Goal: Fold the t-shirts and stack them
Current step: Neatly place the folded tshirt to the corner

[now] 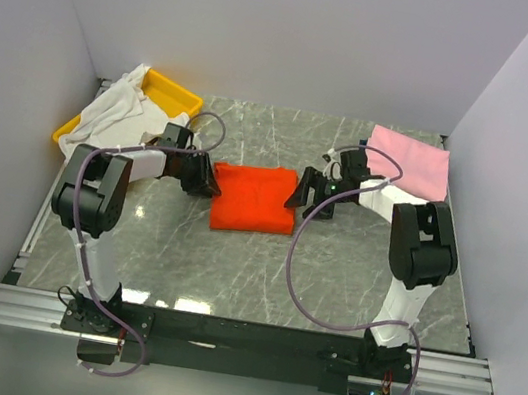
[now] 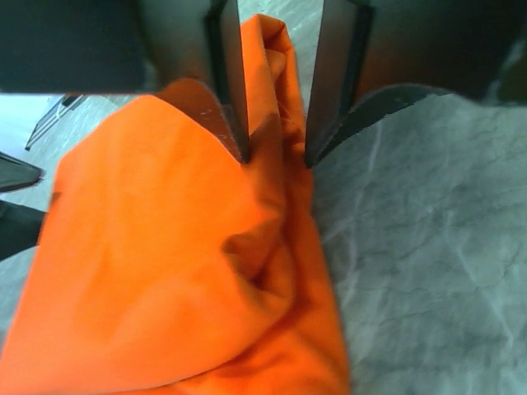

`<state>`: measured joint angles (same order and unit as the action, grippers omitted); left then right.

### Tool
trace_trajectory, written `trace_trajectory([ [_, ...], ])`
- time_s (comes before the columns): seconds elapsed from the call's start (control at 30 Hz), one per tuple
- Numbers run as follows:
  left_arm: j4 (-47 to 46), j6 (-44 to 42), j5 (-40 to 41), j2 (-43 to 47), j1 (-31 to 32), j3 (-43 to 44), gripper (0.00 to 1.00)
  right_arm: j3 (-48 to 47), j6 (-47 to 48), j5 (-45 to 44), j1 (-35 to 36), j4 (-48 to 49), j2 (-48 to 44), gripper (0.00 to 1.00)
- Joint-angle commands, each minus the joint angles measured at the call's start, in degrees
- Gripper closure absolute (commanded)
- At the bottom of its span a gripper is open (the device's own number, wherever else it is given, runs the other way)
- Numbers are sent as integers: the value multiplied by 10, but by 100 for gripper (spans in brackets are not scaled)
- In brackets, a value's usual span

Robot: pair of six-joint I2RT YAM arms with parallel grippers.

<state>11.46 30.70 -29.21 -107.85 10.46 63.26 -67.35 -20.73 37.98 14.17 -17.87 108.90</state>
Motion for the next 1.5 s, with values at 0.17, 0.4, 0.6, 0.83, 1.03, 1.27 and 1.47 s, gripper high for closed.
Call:
trace_trajectory([
  [0.17, -11, -5, 6, -24, 3, -9, 76, -14, -5, 59, -8, 76, 38, 17],
  [0.4, -7, -8, 15, -39, 2, -15, 87, -26, -8, 49, -9, 87, 77, 18],
  [0.6, -8, -10, 17, -48, 2, -18, 92, -39, 7, 18, -5, 83, 100, 19],
  [0.83, -10, -11, 10, -55, 3, -17, 96, -70, 3, 12, 19, 82, 133, 22],
  [1.03, -12, -9, 7, -56, 4, -17, 97, -84, 0, 22, 38, 82, 155, 33],
  [1.27, -14, -4, 3, -63, 6, -13, 97, -93, -6, 20, 46, 81, 156, 64],
  [1.47, -9, 2, 10, -49, 7, -2, 72, -110, -5, 4, 45, 60, 129, 94],
])
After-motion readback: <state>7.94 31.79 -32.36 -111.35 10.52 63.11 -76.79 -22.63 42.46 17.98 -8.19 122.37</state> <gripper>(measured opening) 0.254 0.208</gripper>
